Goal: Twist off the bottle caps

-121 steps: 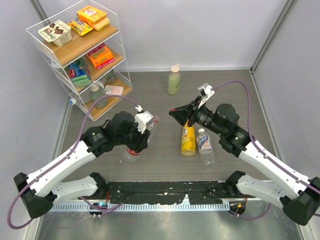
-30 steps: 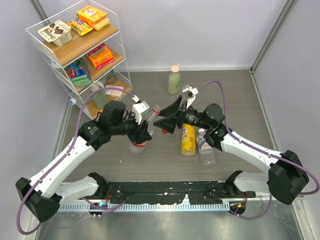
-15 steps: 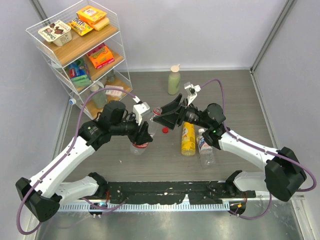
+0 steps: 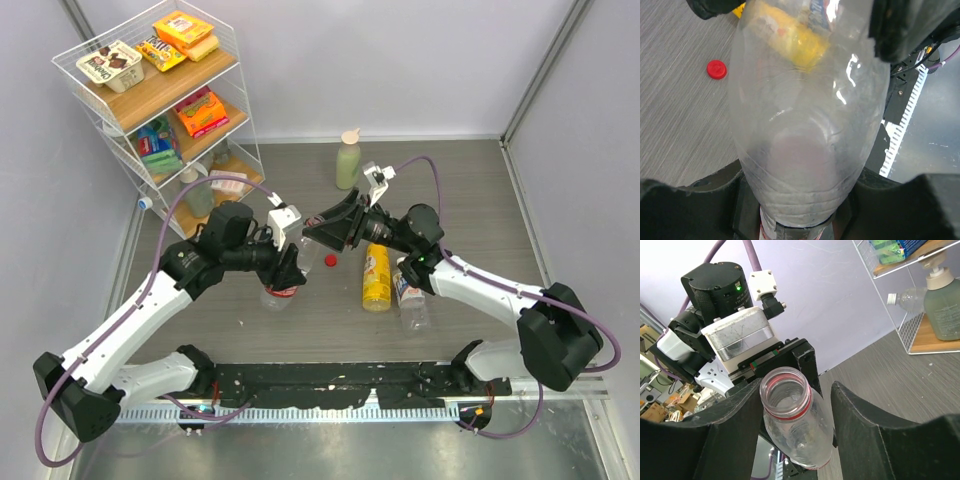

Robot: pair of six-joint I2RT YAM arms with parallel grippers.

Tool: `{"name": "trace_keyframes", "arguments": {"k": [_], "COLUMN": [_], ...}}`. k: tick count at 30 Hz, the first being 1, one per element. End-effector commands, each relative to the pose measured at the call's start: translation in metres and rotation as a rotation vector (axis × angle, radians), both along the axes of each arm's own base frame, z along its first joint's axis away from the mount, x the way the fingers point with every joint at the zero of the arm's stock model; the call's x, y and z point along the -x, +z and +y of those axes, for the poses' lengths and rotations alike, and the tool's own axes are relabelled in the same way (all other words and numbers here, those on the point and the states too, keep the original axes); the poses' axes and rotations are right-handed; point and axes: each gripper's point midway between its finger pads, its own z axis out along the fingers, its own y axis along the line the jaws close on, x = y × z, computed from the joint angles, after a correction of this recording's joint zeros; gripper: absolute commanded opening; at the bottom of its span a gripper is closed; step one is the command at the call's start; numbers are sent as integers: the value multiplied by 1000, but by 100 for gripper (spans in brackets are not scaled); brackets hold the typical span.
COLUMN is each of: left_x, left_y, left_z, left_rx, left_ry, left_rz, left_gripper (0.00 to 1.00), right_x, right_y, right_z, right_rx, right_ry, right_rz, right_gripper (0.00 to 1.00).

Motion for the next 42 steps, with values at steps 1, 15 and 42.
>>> {"name": "trace_keyframes", "arguments": {"k": [1,15,42], "left_x": [1,-4,-52], "left_y": [2,3,20], "left_z": [-4,1,59], "left_rx": [17,3,-92], "left_ry": [-30,7,420], "left_rz": [-7,-33,-254], "left_gripper": [12,28,99], "right_x": [3,0,-70], "right_y": [41,32,-35], "right_z": [-5,-4,-28], "right_rx": [-104,-68,295], "right_ry": [-8,-19,-426], "right_rz": [-93,-80,-129], "right_gripper": [59,2,2]}}
